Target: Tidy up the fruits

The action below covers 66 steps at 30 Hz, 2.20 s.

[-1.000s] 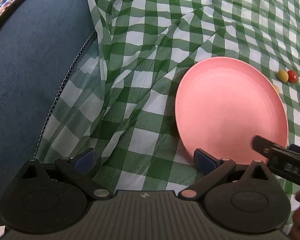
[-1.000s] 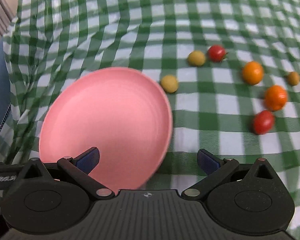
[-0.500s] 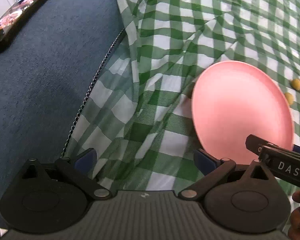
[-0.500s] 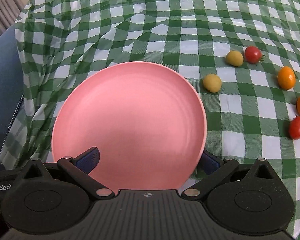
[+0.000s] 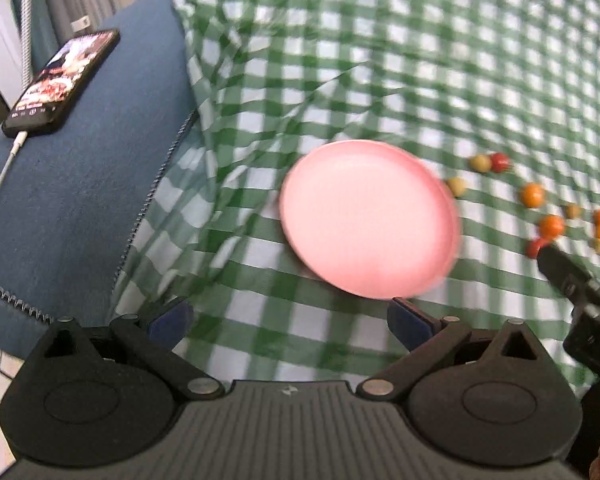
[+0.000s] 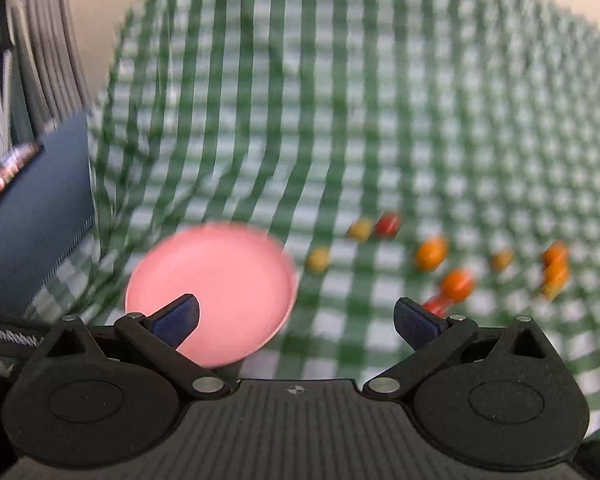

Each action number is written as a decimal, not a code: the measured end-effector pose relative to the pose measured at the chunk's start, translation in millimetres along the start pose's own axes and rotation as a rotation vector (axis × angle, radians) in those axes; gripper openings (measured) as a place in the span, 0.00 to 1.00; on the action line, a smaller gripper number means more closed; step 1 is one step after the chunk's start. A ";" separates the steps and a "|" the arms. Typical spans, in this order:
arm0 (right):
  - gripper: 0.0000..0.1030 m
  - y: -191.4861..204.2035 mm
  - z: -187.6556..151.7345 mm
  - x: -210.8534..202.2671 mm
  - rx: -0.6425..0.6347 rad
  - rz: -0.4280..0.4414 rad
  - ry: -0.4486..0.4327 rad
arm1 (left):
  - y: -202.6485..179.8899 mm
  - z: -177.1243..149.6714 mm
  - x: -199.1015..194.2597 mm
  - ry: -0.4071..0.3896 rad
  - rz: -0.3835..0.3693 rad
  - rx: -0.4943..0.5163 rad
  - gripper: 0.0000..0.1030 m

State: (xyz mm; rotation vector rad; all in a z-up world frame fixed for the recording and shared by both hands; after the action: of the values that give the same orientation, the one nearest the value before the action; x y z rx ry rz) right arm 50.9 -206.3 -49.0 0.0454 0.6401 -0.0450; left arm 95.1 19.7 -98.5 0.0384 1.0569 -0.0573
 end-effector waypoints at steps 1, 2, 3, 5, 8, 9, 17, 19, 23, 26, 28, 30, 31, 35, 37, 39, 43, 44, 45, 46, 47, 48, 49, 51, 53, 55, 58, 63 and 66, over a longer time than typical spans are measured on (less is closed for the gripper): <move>1.00 -4.1 4.9 -12.2 -0.013 -0.002 -0.026 | -5.5 -2.2 -8.0 -0.005 -0.011 0.003 1.00; 1.00 -6.9 9.1 -24.0 -0.025 0.004 -0.045 | -11.3 -5.0 -16.2 -0.011 -0.019 0.007 1.00; 1.00 -7.9 11.0 -34.9 -0.031 0.017 -0.056 | -15.7 -7.3 -22.1 -0.017 -0.022 0.010 1.00; 1.00 -9.6 11.0 -51.7 -0.037 0.044 -0.060 | -23.2 -13.0 -33.6 -0.030 -0.017 0.016 1.00; 1.00 -10.2 6.8 -67.6 -0.039 0.071 -0.061 | -30.6 -23.8 -49.0 -0.037 -0.010 0.025 1.00; 1.00 -10.9 6.0 -72.9 -0.041 0.070 -0.073 | -31.7 -27.0 -54.5 -0.038 -0.009 0.028 1.00; 1.00 -22.3 0.4 -109.9 0.015 0.051 -0.157 | -36.3 -37.3 -82.6 -0.078 0.001 0.054 1.00; 1.00 -25.1 -1.9 -113.4 0.016 0.042 -0.162 | -43.0 -38.5 -85.7 -0.080 -0.003 0.072 1.00; 1.00 -35.4 -6.6 -117.3 -0.001 0.015 -0.173 | -62.1 -38.8 -87.0 -0.080 -0.012 0.115 1.00; 1.00 -48.6 -7.7 -115.5 0.032 0.006 -0.173 | -76.4 -38.3 -84.1 -0.073 -0.018 0.146 1.00; 1.00 -58.7 -7.7 -114.2 0.056 0.009 -0.181 | -85.2 -37.4 -80.8 -0.068 -0.021 0.164 1.00; 1.00 -69.3 -7.8 -113.0 0.071 0.016 -0.195 | -96.2 -34.9 -76.2 -0.060 -0.022 0.183 1.00; 1.00 -75.2 -8.0 -111.8 0.070 0.019 -0.205 | -100.9 -33.7 -73.8 -0.053 -0.026 0.189 1.00; 1.00 -106.8 -11.7 -99.5 0.080 -0.057 -0.194 | -127.3 -26.9 -59.0 -0.004 -0.077 0.207 1.00; 1.00 -130.2 -15.3 -88.0 0.110 -0.121 -0.165 | -142.8 -21.6 -49.6 0.016 -0.105 0.204 1.00; 1.00 -151.4 -21.0 -74.2 0.133 -0.172 -0.124 | -160.3 -13.7 -38.1 0.025 -0.131 0.217 1.00; 0.99 -197.1 -31.8 -36.0 0.196 -0.244 -0.035 | -193.1 8.1 -14.8 0.013 -0.174 0.195 1.00; 0.99 -207.7 -34.2 -27.2 0.215 -0.258 -0.016 | -202.2 14.8 -6.9 0.008 -0.182 0.186 1.00; 0.99 -218.8 -35.1 -17.3 0.237 -0.267 0.000 | -212.1 20.3 2.1 0.007 -0.192 0.192 1.00; 0.99 -231.7 -35.7 -5.8 0.265 -0.273 0.016 | -221.5 24.7 11.6 0.011 -0.193 0.207 1.00; 0.99 -243.5 -37.6 2.7 0.291 -0.282 0.029 | -231.1 28.0 22.7 0.014 -0.190 0.228 1.00; 1.00 -253.9 -37.9 14.0 0.316 -0.290 0.043 | -241.6 30.6 35.8 0.022 -0.186 0.253 1.00; 0.99 -263.9 -38.1 27.3 0.338 -0.293 0.057 | -251.1 31.7 48.8 0.034 -0.186 0.279 1.00; 0.99 -281.5 -43.2 60.8 0.363 -0.296 0.104 | -265.9 32.1 78.1 0.085 -0.163 0.312 1.00; 0.99 -292.6 -44.8 92.4 0.370 -0.320 0.152 | -276.3 33.0 99.7 0.120 -0.154 0.323 1.00; 0.99 -303.1 -49.0 114.9 0.370 -0.332 0.188 | -285.9 34.3 116.2 0.135 -0.152 0.337 1.00; 0.99 -313.9 -53.2 143.1 0.381 -0.330 0.229 | -298.5 35.1 136.0 0.149 -0.149 0.357 1.00; 0.99 -322.8 -49.4 182.8 0.394 -0.318 0.259 | -311.6 36.0 161.2 0.180 -0.139 0.374 1.00; 0.99 -324.1 -46.8 201.7 0.388 -0.317 0.285 | -316.7 35.0 169.5 0.189 -0.136 0.368 1.00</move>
State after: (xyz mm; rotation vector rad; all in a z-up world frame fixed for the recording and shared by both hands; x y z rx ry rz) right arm 166.4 -532.8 -216.3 0.3297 0.9123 -0.4760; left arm 187.8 -303.3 -230.2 0.3099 1.2260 -0.3770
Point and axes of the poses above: each gripper's, at about its wrist camera, not at the fingertips, and x roughly the way its jaws point, y to its left, z to its top, the point moved 9 cm from there along x, roughly the way its jaws point, and after that the axes turned 1 degree about -z, right-handed, at the moved point
